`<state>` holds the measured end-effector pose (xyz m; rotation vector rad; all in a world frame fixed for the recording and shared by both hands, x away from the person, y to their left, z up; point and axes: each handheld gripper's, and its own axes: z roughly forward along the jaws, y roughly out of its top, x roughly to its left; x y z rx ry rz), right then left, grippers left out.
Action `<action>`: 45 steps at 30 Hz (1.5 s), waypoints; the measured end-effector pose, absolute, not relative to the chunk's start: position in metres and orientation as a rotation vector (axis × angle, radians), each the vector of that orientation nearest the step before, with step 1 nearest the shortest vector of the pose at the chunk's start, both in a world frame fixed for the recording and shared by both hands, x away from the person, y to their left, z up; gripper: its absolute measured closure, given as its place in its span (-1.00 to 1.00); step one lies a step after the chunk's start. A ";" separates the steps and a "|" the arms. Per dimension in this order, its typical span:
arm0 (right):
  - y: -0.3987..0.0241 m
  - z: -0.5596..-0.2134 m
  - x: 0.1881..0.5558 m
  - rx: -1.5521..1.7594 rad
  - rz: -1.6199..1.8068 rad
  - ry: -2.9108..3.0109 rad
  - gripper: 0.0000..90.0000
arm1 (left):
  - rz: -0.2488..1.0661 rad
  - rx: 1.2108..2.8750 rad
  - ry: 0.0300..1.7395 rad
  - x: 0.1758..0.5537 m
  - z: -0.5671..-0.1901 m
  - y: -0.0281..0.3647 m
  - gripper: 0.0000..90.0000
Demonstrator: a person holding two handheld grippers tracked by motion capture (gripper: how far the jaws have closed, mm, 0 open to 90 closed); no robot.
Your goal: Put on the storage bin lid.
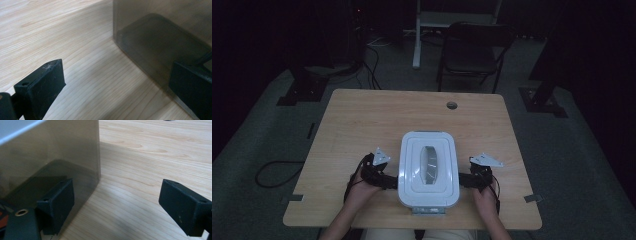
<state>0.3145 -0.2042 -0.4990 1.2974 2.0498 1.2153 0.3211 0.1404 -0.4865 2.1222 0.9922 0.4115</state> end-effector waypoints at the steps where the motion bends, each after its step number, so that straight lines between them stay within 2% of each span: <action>1: -0.204 -0.499 0.314 1.297 1.215 2.050 -0.71 | 0.412 2.122 0.992 0.321 -0.486 0.140 -0.97; 14: -0.223 -0.504 0.310 1.345 1.196 2.041 -0.68 | 0.412 2.149 0.959 0.327 -0.487 0.120 -0.97; 31: -0.214 -0.511 0.309 1.343 1.179 2.074 -0.63 | 0.433 2.139 0.968 0.330 -0.484 0.129 -0.97; 35: -0.214 -0.513 0.311 1.344 1.156 2.083 -0.72 | 0.427 2.129 0.962 0.330 -0.484 0.131 -0.97; 45: -0.226 -0.514 0.311 1.380 1.156 2.044 -0.72 | 0.397 2.122 0.954 0.335 -0.488 0.138 -0.97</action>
